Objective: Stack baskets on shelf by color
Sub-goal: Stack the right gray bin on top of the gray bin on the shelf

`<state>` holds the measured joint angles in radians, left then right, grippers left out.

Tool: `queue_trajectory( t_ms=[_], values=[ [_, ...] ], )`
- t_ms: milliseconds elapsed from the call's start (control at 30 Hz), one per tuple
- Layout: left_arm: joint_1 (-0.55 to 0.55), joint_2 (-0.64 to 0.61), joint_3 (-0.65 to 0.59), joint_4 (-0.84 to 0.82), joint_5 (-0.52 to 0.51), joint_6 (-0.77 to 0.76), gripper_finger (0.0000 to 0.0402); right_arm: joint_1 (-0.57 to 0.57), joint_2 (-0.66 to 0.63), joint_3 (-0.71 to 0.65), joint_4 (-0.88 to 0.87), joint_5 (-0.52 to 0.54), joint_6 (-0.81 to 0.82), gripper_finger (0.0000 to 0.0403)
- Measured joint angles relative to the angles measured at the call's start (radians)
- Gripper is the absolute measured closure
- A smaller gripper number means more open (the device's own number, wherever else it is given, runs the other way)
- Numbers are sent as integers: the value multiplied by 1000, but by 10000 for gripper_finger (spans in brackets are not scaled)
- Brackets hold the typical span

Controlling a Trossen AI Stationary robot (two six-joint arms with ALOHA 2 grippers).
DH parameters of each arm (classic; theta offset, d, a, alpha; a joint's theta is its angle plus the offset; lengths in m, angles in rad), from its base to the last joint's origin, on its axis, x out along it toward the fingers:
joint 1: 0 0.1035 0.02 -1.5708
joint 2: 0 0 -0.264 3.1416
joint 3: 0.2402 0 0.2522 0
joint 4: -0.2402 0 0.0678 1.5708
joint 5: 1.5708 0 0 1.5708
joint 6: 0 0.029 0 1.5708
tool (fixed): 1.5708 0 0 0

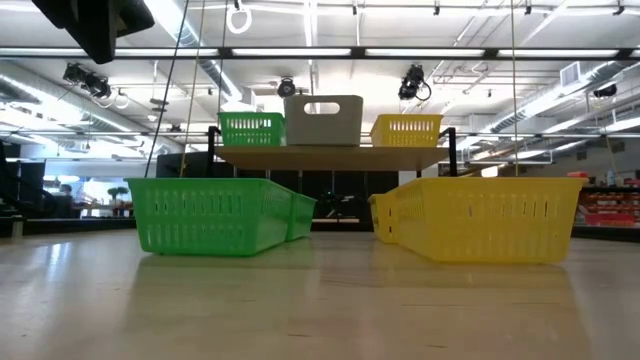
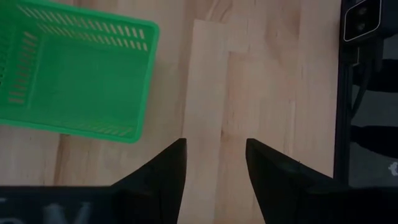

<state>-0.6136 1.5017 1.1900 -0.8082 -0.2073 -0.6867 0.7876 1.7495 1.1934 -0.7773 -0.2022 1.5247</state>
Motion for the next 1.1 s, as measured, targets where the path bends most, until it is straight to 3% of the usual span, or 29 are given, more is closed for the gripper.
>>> queue_trajectory(
  t_ms=[267,467,667,1100],
  values=[
    [1,0,0,3,-2,2,230,-62,-124,0,-76,10,-81,394],
    [1,0,0,4,-2,2,230,-134,-281,13,-67,159,-261,395],
    [1,0,0,4,-2,-9,230,-227,-419,114,-62,320,-515,396],
    [62,0,0,19,-2,-10,230,-497,-475,375,-14,334,-1051,395]
  ],
)
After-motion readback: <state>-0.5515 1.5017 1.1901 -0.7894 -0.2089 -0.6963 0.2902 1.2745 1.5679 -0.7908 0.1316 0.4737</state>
